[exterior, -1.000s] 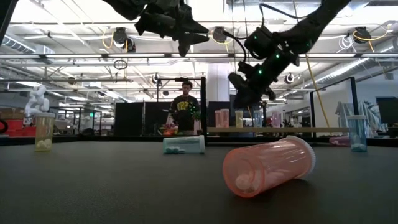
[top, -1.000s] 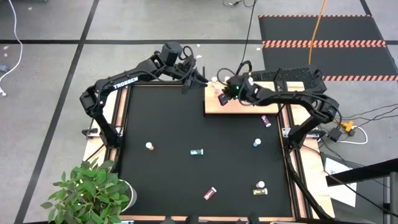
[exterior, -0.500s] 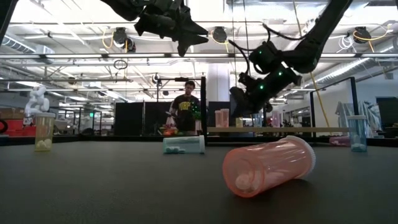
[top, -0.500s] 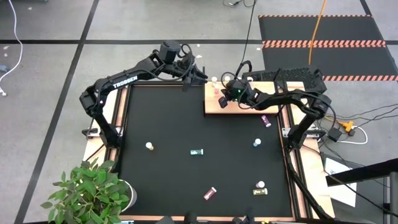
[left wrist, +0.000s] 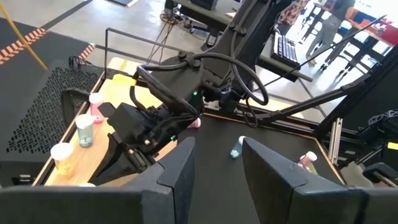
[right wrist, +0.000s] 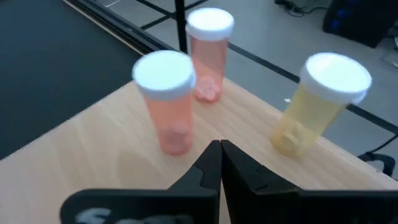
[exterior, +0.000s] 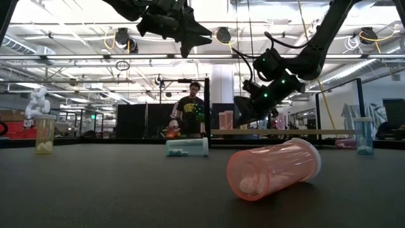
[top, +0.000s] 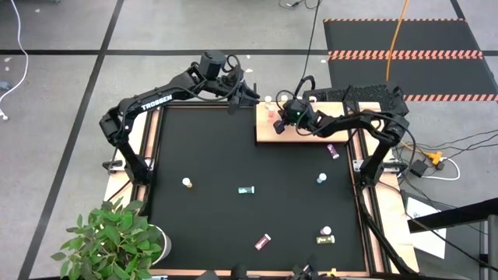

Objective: Pick and place medicine bottles onto shelf by color
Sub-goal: Put the top pink pill bottle aligned with the other pink pill bottle on the shelf

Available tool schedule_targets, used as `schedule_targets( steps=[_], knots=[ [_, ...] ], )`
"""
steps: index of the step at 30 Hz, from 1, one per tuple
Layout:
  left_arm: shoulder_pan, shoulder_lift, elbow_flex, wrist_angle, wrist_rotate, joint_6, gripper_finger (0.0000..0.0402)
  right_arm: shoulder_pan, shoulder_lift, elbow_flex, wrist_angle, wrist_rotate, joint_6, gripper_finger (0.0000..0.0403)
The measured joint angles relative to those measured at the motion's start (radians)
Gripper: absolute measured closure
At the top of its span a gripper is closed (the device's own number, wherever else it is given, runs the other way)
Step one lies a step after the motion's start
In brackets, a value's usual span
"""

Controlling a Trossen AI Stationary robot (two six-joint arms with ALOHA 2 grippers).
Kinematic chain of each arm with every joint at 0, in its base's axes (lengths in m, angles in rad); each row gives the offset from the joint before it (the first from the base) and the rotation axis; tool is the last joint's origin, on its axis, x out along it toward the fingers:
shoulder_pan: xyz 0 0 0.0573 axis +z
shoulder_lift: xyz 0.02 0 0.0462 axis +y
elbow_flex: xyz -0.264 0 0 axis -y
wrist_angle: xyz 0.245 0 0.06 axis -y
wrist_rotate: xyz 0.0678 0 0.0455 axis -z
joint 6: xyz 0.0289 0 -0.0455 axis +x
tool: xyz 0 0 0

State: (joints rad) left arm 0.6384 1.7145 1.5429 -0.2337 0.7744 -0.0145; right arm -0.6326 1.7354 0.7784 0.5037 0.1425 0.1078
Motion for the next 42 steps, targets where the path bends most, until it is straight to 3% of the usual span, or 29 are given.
schedule_targets(
  steps=[8,12,42],
  knots=[
    [0.0,0.0,0.0,0.007,0.0,0.005,0.0268,-0.018,0.003,0.0,0.032,-0.045,-0.051,0.0403],
    [0.0,0.0,0.0,0.007,0.0,0.006,0.0268,-0.03,0.003,0.0,0.031,-0.118,-0.08,0.0403],
    [0.0,0.0,0.0,0.047,-0.012,-0.014,0.0268,-0.055,0.059,0.024,0.092,-0.174,-0.105,0.0403]
  ],
)
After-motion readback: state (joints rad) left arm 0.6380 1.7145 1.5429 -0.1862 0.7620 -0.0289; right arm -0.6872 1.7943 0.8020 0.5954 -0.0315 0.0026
